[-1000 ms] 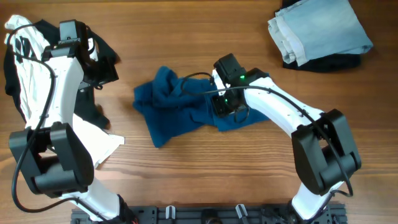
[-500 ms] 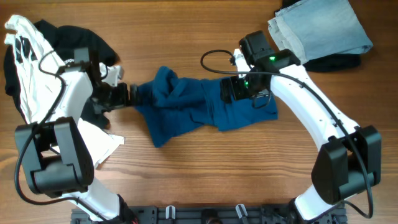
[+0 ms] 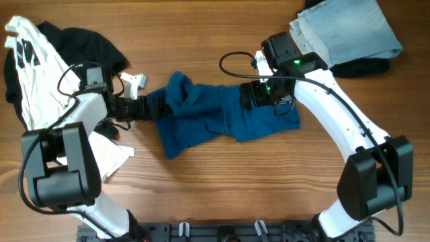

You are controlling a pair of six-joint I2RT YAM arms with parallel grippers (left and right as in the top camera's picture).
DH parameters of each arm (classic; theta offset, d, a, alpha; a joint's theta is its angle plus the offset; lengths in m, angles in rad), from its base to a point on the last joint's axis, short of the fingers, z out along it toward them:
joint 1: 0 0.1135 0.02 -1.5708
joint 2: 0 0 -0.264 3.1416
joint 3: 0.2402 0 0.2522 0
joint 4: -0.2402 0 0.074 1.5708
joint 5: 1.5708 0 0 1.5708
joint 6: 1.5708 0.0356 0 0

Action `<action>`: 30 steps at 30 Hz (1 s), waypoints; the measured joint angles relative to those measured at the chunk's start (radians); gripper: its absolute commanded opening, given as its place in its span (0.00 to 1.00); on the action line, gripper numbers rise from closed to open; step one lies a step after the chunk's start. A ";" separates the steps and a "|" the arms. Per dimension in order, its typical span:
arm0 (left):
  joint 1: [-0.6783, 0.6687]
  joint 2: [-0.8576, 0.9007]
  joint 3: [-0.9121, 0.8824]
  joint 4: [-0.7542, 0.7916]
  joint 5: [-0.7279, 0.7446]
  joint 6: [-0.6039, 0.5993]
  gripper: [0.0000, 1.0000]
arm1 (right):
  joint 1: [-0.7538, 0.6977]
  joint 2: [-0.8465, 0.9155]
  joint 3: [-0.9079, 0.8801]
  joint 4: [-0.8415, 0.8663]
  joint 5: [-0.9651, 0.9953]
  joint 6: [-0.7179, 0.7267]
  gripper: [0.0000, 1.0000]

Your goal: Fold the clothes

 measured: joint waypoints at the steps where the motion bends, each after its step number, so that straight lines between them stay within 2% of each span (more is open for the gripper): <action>1: 0.001 0.004 0.000 0.008 0.013 0.000 1.00 | 0.000 0.000 0.000 0.000 0.000 0.000 0.99; 5: 0.001 0.029 0.000 0.050 0.087 0.000 1.00 | 0.000 0.000 0.000 0.000 0.000 -0.003 0.99; 7: 0.001 0.038 -0.001 0.069 0.113 -0.005 0.94 | 0.000 0.000 0.000 0.000 0.000 -0.003 0.99; 10: 0.001 0.043 -0.006 0.095 0.127 -0.034 0.52 | 0.000 0.000 0.000 0.000 0.000 -0.003 0.98; 11: 0.001 0.044 -0.008 0.109 0.127 -0.042 0.32 | 0.000 0.000 0.000 0.000 0.000 -0.003 0.97; 14: 0.001 0.045 -0.011 0.146 0.130 -0.078 0.23 | 0.000 0.000 0.000 0.000 0.000 0.000 0.96; 16: -0.001 0.045 -0.011 0.175 0.134 -0.100 0.04 | 0.000 0.000 0.000 0.000 0.000 0.005 0.95; 23: -0.041 0.045 -0.011 0.204 0.139 -0.152 0.04 | 0.000 0.000 0.000 -0.002 -0.010 0.006 0.91; 26: -0.009 0.042 -0.004 0.154 0.146 -0.189 0.04 | 0.000 0.000 0.000 -0.008 -0.027 0.013 0.80; 27: 0.006 0.037 0.001 0.128 0.146 -0.197 0.04 | 0.000 0.000 0.000 -0.008 -0.031 0.013 0.73; 28: 0.030 0.026 0.010 0.094 0.145 -0.204 0.04 | 0.000 0.000 0.000 -0.008 -0.039 0.027 0.48; 30: 0.094 -0.054 0.056 0.008 0.119 -0.219 0.04 | 0.000 0.000 0.000 -0.002 -0.041 0.032 0.25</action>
